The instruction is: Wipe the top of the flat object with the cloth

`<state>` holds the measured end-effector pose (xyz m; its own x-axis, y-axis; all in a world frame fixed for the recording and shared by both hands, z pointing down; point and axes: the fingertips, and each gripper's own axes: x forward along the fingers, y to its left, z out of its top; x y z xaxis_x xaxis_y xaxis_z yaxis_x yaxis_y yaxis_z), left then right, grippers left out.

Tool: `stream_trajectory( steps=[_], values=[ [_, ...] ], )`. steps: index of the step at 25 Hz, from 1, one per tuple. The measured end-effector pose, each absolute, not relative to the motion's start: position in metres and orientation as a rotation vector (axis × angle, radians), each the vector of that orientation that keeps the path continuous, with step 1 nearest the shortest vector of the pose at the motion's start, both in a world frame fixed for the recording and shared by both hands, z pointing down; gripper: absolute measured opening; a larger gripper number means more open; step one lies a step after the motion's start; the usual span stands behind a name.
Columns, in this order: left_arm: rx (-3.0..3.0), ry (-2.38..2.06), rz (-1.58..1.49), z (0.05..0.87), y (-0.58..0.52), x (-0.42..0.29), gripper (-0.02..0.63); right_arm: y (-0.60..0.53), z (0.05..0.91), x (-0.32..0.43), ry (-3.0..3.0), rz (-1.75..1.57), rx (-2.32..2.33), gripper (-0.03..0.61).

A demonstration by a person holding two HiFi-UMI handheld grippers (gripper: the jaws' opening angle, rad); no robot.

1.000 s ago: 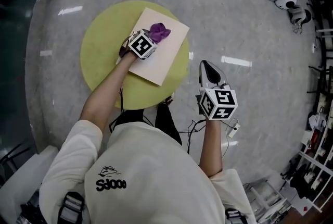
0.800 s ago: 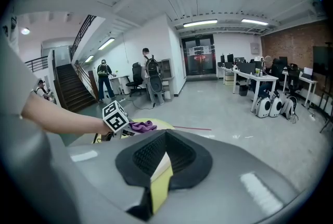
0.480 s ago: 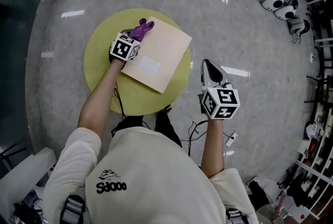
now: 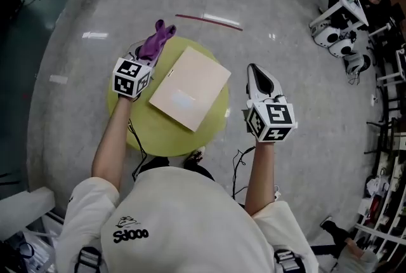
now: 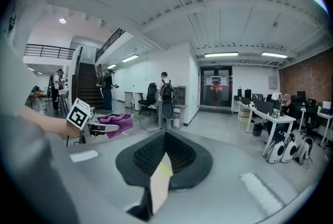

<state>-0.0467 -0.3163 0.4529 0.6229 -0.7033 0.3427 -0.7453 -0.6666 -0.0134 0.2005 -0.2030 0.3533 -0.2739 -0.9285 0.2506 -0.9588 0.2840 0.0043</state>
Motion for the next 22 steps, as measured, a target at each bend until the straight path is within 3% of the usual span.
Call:
stream_trajectory(
  steps=[13,22],
  values=[
    [2.914,-1.441,0.320,0.306,-0.269,-0.067,0.071,-0.214,0.265,0.149,-2.472,-0.119,1.626,0.009],
    [2.959,-1.531,0.315,0.258,-0.244,-0.080,0.071,-0.198,0.239,0.132,-2.488,-0.228,1.596,0.009]
  ],
)
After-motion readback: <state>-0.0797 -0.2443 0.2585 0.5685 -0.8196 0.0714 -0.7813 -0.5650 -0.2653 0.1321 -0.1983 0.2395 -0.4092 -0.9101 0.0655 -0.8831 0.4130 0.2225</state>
